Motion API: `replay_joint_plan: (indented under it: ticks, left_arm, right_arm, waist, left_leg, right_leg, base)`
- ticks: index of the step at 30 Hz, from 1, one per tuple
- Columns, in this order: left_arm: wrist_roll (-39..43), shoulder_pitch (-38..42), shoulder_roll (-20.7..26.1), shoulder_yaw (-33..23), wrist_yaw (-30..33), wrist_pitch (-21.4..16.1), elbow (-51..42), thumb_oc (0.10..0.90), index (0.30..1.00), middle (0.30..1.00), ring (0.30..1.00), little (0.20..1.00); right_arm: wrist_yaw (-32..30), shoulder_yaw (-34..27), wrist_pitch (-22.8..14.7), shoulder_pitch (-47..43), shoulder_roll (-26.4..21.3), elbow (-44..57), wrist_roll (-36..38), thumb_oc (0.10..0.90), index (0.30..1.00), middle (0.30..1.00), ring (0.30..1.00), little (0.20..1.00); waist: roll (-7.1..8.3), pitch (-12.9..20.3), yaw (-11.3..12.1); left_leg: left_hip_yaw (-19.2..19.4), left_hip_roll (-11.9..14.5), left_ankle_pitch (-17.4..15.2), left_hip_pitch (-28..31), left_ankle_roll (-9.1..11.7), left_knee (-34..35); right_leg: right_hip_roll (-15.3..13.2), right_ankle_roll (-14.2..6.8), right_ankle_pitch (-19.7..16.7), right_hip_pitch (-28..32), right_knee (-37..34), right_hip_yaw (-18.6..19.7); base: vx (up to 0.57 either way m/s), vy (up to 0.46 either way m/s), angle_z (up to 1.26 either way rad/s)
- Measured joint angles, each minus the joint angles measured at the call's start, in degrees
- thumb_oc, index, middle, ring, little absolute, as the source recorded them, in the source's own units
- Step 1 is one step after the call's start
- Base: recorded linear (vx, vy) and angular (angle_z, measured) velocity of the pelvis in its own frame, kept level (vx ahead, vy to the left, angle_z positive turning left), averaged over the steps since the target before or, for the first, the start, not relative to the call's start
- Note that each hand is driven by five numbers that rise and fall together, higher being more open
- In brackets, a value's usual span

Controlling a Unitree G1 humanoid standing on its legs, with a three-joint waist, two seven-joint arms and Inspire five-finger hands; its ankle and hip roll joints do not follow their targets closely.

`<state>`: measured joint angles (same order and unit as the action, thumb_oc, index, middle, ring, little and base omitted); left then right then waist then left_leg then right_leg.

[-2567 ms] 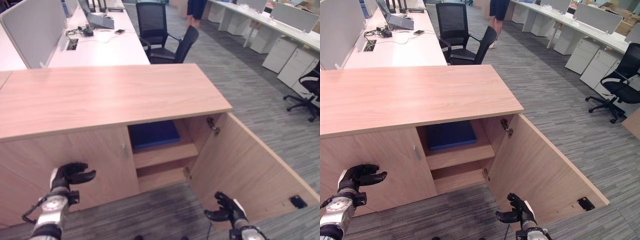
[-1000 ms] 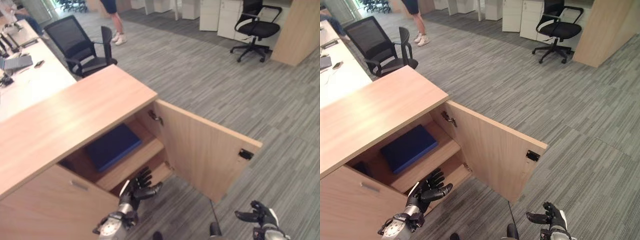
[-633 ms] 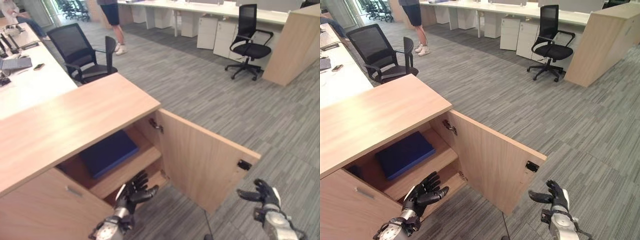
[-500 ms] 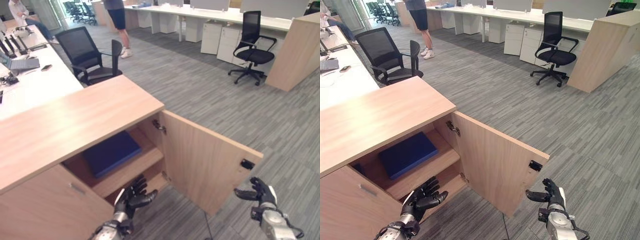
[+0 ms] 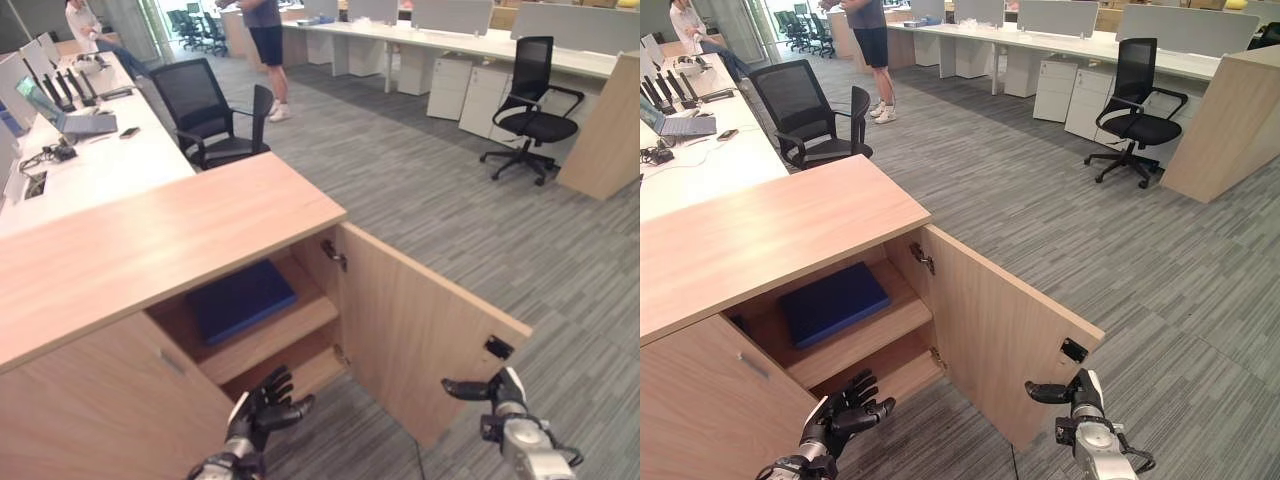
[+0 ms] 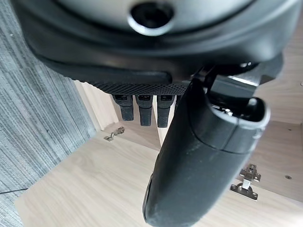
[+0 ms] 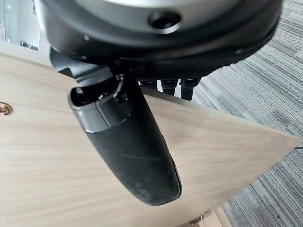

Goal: Put the empty folder in the office cabinet

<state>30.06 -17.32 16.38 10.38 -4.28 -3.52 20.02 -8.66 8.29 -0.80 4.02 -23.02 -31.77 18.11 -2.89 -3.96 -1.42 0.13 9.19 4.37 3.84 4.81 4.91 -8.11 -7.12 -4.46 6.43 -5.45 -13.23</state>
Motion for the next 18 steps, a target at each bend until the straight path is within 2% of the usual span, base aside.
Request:
replay_joint_plan:
  ticks: [5,6,10,13,14,15,16,17,18]
  left_arm:
    - [-0.2,-0.3,-2.1,-2.1,0.4,-0.1,0.5,0.8,0.9,0.9,0.9,0.9]
    - [-0.2,-0.1,-2.5,-2.4,0.7,-0.2,1.5,0.8,0.9,0.9,0.9,0.9]
    - [0.1,-0.1,-4.6,-4.6,2.0,-0.3,3.8,0.8,0.9,0.9,0.9,0.9]
    - [0.2,0.3,-6.4,-6.4,3.2,-0.5,4.5,0.8,0.9,0.9,0.9,0.9]
    - [0.6,1.1,-6.6,-6.7,4.2,-1.1,5.1,0.8,0.9,0.9,0.9,0.9]
    - [0.6,1.9,-6.5,-6.6,4.6,-1.1,6.1,0.8,0.9,0.9,0.9,0.9]
    - [0.6,3.1,-6.2,-6.6,5.2,-1.1,6.8,0.8,0.9,0.9,0.9,0.9]
    - [0.7,5.3,-5.6,-7.2,5.9,-1.1,7.3,0.8,0.9,0.9,0.9,0.9]
    - [0.7,5.9,-5.6,-7.5,6.2,-1.2,7.3,0.8,0.9,0.9,0.9,0.9]
  right_arm:
    - [1.7,0.2,0.1,4.3,-0.3,4.1,-0.1,0.8,0.9,0.9,0.9,0.9]
    - [3.0,0.2,0.1,7.3,-0.9,7.1,-0.2,0.8,0.9,0.9,0.9,0.9]
    - [5.4,1.9,0.0,10.1,-2.3,9.7,-1.4,0.8,0.9,0.9,0.9,0.9]
    - [7.0,4.3,0.0,11.8,-4.3,10.8,-2.2,0.8,0.9,0.9,0.9,0.9]
    - [7.4,4.6,-0.6,13.5,-4.5,11.8,-2.3,0.8,0.9,0.9,0.9,0.9]
    - [7.7,4.8,-0.4,13.9,-4.7,11.7,-2.3,0.8,0.9,0.9,0.9,0.9]
    - [7.7,5.7,-0.2,14.0,-4.6,11.8,-2.3,0.8,0.9,0.9,0.9,0.9]
    - [7.8,7.2,0.0,13.0,-4.2,11.9,-2.4,0.8,0.9,0.9,0.9,0.9]
    - [7.9,8.3,0.2,11.8,-4.1,11.9,-2.4,0.8,0.9,0.9,0.9,0.9]
  waist:
    - [-0.45,0.0,0.3]
    - [-0.81,0.0,0.4]
    - [-1.77,-0.1,0.7]
    - [-3.1,-0.3,2.8]
    - [-3.09,-0.7,2.8]
    - [-3.33,-0.9,2.9]
    - [-1.73,-1.1,2.8]
    - [1.95,-2.8,1.6]
    - [3.67,-3.6,1.9]
  left_leg:
    - [-2.1,0.5,0.4,-1.2,-0.5,0.0]
    - [-3.6,0.7,0.5,-1.8,-0.7,0.0]
    - [-5.8,1.0,0.8,-3.2,-1.2,0.0]
    - [-10.2,1.2,1.7,-6.3,-0.6,-0.1]
    - [-9.1,1.8,1.2,-9.6,-1.4,-2.3]
    - [-7.9,2.0,-0.2,-11.2,-3.4,-2.7]
    - [-2.2,3.1,-4.7,-11.9,-3.7,-1.9]
    - [13.0,4.9,-4.7,-12.5,-1.7,-3.3]
    - [16.2,5.0,-3.2,-12.7,-1.0,-6.4]
  right_leg:
    - [0.9,0.1,0.0,0.3,0.0,-1.8]
    - [1.2,0.5,0.2,0.5,0.0,-3.1]
    - [1.7,1.1,0.6,0.4,0.0,-5.1]
    - [2.8,1.1,0.5,-0.6,0.0,-7.9]
    - [3.3,1.6,-0.2,-0.8,0.6,-10.5]
    - [3.3,1.7,-0.1,-0.9,0.6,-11.7]
    - [2.2,3.0,-1.2,-1.1,0.5,-15.1]
    - [-1.6,4.4,-0.5,-1.8,0.2,-18.1]
    - [-3.7,4.9,-1.4,-2.3,0.1,-19.5]
  base:
    - [-0.02,-0.055,0.24]
    - [-0.03,-0.054,0.41]
    - [-0.07,-0.043,0.3]
    - [-0.22,0.008,0.55]
    - [-0.23,0.093,1.09]
    - [-0.21,0.084,1.22]
    - [-0.1,0.114,1.43]
    - [0.03,0.11,1.27]
    - [0.04,0.108,1.03]
